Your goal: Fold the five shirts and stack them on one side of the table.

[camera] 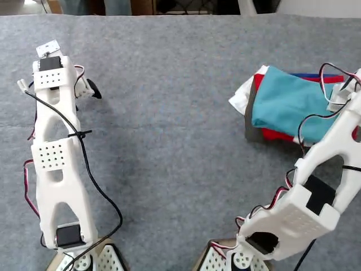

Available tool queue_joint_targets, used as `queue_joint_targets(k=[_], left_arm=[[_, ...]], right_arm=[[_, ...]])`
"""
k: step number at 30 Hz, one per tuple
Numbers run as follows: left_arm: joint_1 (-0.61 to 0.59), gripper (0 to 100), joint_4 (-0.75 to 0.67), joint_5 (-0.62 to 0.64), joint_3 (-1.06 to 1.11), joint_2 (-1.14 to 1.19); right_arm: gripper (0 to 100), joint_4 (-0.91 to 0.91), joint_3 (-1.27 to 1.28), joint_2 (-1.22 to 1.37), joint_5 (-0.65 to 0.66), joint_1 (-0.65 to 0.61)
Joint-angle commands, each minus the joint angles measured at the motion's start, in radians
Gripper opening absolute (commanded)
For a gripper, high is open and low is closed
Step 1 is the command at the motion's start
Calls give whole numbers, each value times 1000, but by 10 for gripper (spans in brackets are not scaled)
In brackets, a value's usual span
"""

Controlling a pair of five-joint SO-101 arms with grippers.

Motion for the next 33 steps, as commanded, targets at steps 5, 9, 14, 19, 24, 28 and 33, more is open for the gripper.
queue_joint_targets(k=[5,9,14,19,24,28,33], left_arm=[[77,273,189,-84,-168,-68],[76,137,190,-164,-139,-94],[61,28,190,-235,128,-249],[64,29,153,-236,524,-595],[64,29,-21,-284,989,-1105],[54,32,-232,-365,1392,-1471],[54,30,-390,-420,1770,-1765]], right_arm=[[280,41,-54,-153,-15,-44],[5,107,-54,-255,-15,-106],[62,244,-42,-375,-71,-176],[15,247,114,-535,-86,-242],[15,233,473,-769,-86,-368],[15,95,746,-952,-123,-417],[15,-130,1109,-1148,-127,-483]])
